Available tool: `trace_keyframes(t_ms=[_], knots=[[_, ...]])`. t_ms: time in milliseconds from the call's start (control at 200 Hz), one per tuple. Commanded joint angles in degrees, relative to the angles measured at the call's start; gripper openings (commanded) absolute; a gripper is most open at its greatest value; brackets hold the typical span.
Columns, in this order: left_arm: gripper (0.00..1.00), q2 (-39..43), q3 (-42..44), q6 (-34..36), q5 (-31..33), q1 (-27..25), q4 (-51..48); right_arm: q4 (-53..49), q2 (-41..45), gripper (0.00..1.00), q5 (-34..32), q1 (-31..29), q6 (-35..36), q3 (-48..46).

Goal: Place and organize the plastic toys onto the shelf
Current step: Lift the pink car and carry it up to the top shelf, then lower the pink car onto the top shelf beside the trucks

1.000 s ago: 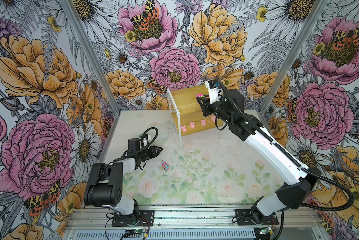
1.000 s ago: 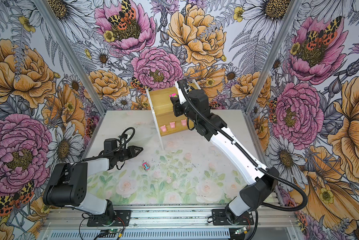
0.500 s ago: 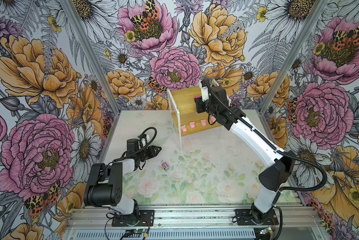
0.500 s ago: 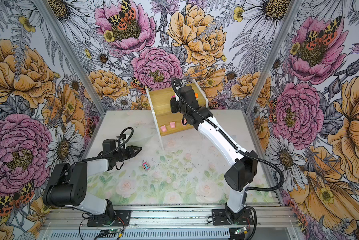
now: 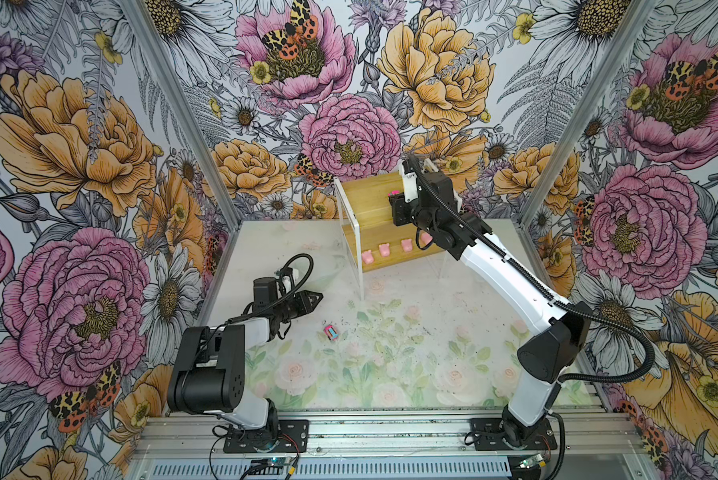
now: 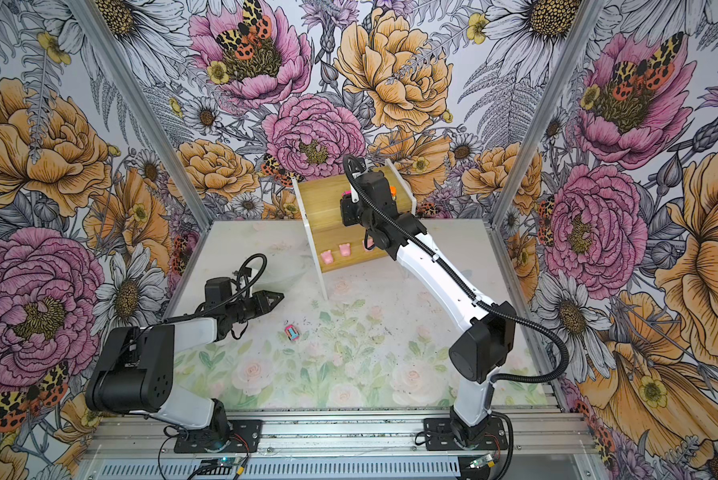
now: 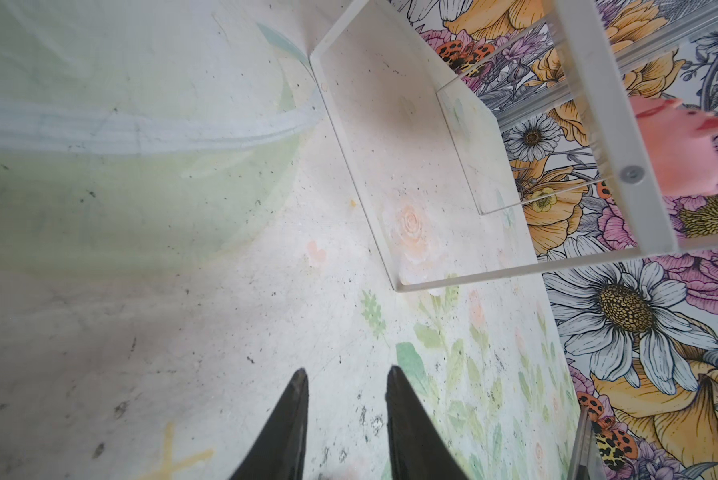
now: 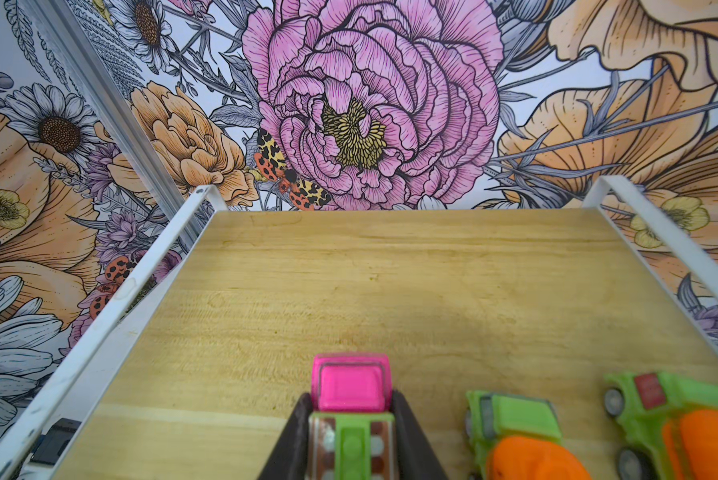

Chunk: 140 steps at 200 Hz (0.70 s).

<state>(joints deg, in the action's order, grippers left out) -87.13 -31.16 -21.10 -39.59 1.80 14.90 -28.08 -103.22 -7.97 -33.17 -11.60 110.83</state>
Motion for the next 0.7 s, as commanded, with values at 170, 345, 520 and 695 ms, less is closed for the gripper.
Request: trace_keyframes(t_ms=[170, 345, 520, 695], knots=[[0.34, 0.2, 0.92, -0.52, -0.22, 0.61, 1.46, -0.65, -0.14, 0.22, -0.11, 0.03, -0.89, -0.43], [0.34, 0.25, 0.92, -0.52, -0.14, 0.66, 1.47, -0.72, -0.4, 0.22, 0.19, -0.03, -0.91, -0.78], [0.34, 0.22, 0.92, -0.52, -0.19, 0.64, 1.52, -0.67, -0.71, 0.22, 0.15, -0.04, -0.97, -1.38], [0.34, 0.14, 0.92, -0.57, -0.22, 0.66, 1.5, -0.7, -0.67, 0.22, 0.36, 0.01, -0.91, -2.1]])
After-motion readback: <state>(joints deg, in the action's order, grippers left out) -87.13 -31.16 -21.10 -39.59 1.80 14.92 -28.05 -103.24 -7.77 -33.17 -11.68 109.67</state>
